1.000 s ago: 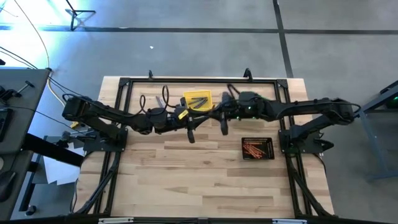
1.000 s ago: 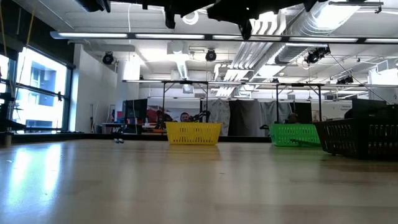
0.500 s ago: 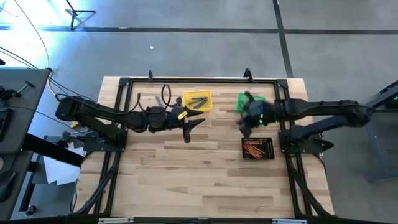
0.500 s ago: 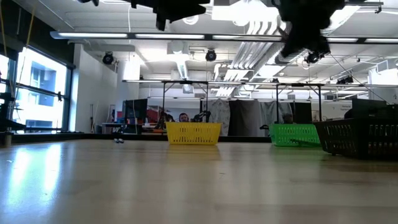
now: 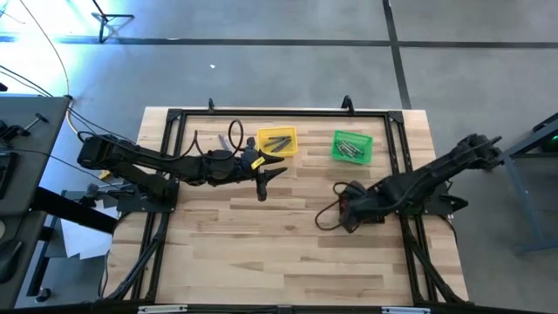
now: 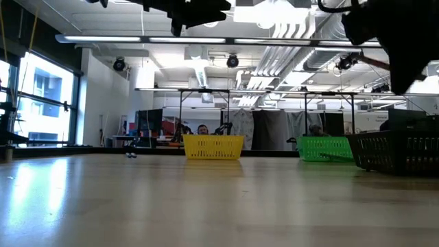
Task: Sort crayons
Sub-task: Put the orange crayon into the black basket, then put the blue crayon into the yellow basket
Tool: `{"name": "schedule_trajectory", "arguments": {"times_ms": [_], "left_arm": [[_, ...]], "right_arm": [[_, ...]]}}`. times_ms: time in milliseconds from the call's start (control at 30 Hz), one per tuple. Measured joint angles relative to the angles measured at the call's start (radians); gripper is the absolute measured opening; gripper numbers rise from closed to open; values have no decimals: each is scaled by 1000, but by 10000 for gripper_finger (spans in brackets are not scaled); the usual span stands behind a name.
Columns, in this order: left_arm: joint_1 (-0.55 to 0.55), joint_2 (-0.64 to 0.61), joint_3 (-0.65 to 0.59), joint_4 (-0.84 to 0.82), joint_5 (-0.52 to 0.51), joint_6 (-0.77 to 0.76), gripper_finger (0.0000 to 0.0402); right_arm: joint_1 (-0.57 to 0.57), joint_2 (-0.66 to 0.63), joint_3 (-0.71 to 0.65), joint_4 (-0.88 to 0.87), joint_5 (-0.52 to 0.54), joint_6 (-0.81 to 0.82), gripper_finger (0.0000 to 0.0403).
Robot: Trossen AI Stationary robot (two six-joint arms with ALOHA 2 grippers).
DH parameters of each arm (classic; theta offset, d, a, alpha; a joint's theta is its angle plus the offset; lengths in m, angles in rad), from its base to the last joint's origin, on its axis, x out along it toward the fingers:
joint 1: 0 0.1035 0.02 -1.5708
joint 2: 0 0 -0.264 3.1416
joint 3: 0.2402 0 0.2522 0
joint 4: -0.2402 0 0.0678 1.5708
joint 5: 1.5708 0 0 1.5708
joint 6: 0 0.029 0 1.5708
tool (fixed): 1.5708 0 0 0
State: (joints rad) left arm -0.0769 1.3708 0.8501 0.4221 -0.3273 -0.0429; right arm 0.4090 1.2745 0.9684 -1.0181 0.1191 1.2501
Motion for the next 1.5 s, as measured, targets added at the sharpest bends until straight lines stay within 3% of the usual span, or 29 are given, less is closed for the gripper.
{"name": "schedule_trajectory", "arguments": {"times_ms": [267,367,667,867,1000,1133,1300,1500], "left_arm": [[-4,0,0,-1,-1,2,127],[-12,0,0,-4,-2,2,127],[-19,-12,0,-36,-2,2,127],[-19,-72,0,-237,-55,-45,127],[-11,-129,1,-550,-206,-151,127],[45,-166,1,-914,-361,-392,127],[182,-150,1,-1202,-364,-616,127],[367,-71,0,-1353,-357,-662,127]], "right_arm": [[23,169,-1,-115,27,27,3],[24,208,-1,-126,-18,-3,4],[24,223,-1,-159,-35,-40,106],[17,223,32,-262,-39,-40,135],[17,223,144,-364,79,-78,136],[17,223,276,-417,291,-154,137],[6,222,401,-459,541,-272,138],[-20,221,466,-478,632,-346,138]]}}
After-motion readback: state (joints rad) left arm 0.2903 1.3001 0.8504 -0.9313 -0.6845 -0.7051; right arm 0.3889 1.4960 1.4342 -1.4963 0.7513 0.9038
